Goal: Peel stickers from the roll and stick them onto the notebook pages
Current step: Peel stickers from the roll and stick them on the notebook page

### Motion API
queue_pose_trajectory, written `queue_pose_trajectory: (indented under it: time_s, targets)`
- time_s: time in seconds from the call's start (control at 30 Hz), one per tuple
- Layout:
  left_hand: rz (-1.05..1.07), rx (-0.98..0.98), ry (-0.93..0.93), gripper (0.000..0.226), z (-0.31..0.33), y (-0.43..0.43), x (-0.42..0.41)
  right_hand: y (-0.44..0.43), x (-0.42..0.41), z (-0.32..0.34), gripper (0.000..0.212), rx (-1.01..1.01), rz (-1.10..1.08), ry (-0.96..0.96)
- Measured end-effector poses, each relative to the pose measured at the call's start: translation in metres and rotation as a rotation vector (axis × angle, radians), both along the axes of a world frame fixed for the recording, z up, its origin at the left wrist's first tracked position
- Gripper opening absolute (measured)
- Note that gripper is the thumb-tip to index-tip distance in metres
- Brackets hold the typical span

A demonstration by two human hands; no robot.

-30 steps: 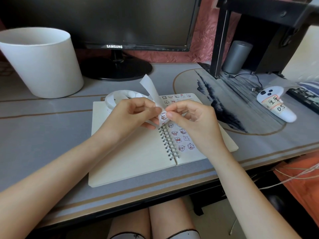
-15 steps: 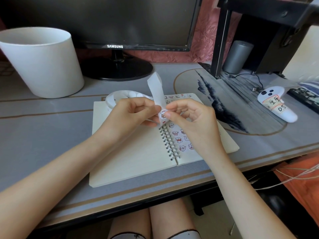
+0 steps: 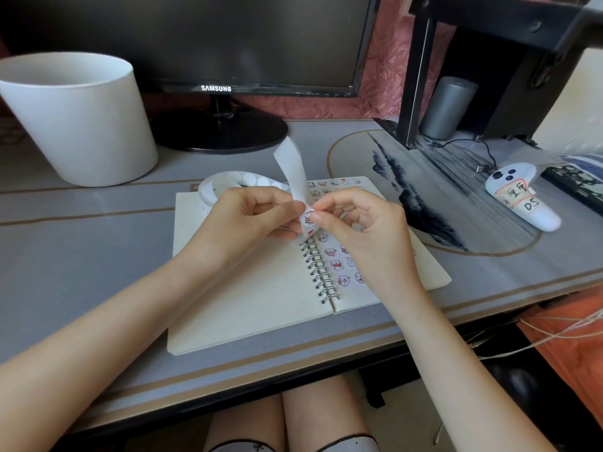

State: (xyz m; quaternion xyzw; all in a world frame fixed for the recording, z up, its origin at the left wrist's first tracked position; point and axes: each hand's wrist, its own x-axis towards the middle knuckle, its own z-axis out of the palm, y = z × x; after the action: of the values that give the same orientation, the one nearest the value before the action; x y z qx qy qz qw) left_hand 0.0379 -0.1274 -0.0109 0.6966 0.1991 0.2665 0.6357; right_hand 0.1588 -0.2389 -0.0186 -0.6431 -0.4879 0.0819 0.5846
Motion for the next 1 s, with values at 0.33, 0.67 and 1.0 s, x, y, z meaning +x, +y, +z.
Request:
queue_pose_trajectory:
  time_s: [0.33,0.67,1.0]
  targets:
    - [0.057,-0.028,0.025,0.013,-0.001,0.001,0.001,-0.003,0.0,-0.002,0.009,-0.061,-0.024,-0.206]
    - [0.072,-0.031,0.037,0.017,0.001,0.001,0.0,-0.033,0.007,0.016,0.01,-0.095,0.027,0.105]
    - [0.072,-0.023,0.052,0.017,0.0,0.002,0.0,-0.087,0.068,0.006,0.003,-0.415,-0.205,0.262]
